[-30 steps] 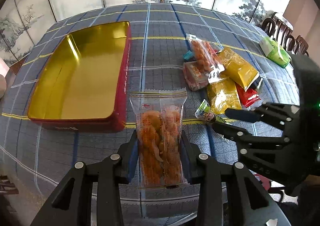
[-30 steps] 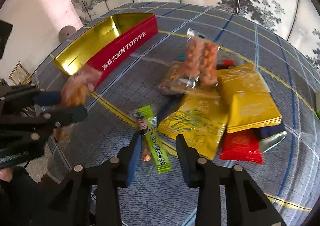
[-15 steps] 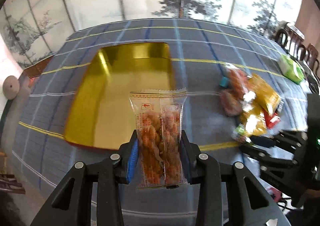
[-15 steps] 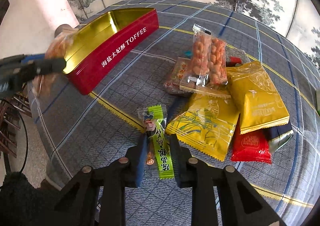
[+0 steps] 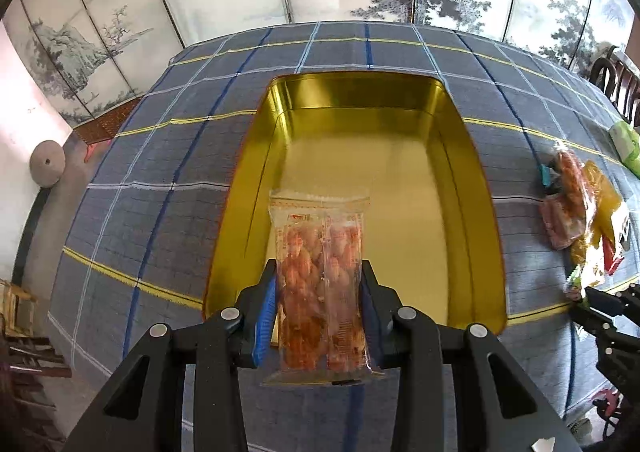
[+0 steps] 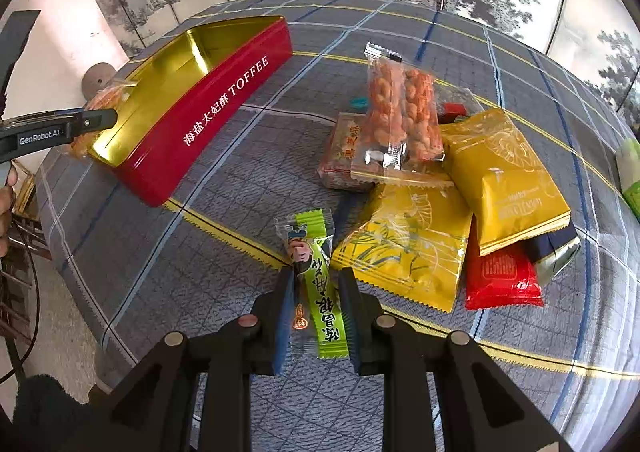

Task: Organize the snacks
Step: 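Carry the twisted-snack bag into the tin and open the left gripper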

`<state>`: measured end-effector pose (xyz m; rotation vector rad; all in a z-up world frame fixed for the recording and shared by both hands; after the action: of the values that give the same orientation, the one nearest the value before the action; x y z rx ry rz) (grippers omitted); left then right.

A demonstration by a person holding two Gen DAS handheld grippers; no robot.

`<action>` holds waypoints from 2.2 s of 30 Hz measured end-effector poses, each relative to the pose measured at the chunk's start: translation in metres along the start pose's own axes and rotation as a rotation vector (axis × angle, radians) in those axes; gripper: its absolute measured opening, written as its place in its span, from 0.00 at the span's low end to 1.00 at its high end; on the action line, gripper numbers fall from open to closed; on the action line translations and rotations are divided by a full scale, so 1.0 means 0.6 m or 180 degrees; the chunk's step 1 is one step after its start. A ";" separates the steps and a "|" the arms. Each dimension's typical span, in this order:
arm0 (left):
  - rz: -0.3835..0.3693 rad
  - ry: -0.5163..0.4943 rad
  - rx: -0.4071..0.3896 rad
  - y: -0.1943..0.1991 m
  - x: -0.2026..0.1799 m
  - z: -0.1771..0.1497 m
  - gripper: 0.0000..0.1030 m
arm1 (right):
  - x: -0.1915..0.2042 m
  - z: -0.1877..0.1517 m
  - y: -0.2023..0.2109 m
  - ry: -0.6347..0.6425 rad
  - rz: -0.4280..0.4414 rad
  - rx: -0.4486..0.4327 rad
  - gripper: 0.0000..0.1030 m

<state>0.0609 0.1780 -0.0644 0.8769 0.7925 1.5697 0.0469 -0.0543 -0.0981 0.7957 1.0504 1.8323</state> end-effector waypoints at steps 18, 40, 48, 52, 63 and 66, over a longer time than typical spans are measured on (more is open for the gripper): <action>-0.0027 -0.0081 0.0232 -0.071 0.020 -0.001 0.33 | 0.002 0.003 -0.006 -0.0089 -0.0095 0.0045 0.22; 0.0006 -0.0083 0.0232 -0.069 0.026 -0.008 0.36 | 0.012 0.005 -0.007 -0.0097 -0.0279 0.0135 0.21; 0.0017 -0.0048 0.0107 -0.044 0.026 -0.004 0.43 | 0.012 0.009 0.001 -0.0118 -0.0253 0.0088 0.20; -0.0019 0.0017 0.0023 -0.024 0.026 -0.004 0.50 | 0.014 0.020 0.011 -0.0143 -0.0235 0.0003 0.20; 0.0124 0.0306 -0.0277 0.044 0.082 0.001 0.62 | 0.059 0.093 0.043 -0.0146 0.0012 -0.0368 0.20; 0.0186 0.0419 -0.0295 0.052 0.107 -0.004 0.66 | 0.088 0.116 0.043 -0.0118 0.0120 -0.0418 0.20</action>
<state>0.0366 0.2362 -0.0313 0.7412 0.7862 1.7154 0.0724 0.0093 -0.0385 0.7725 0.8872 1.8902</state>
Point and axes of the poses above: each gripper's, at about its wrist camera, not at the fingertips, and y roughly against the way its jaws point, x to its left, z to its top, the point moved 7 cm from there along -y, roughly the way its jaws point, and after that the axes turned 1 degree about z, right-handed, at the moved point
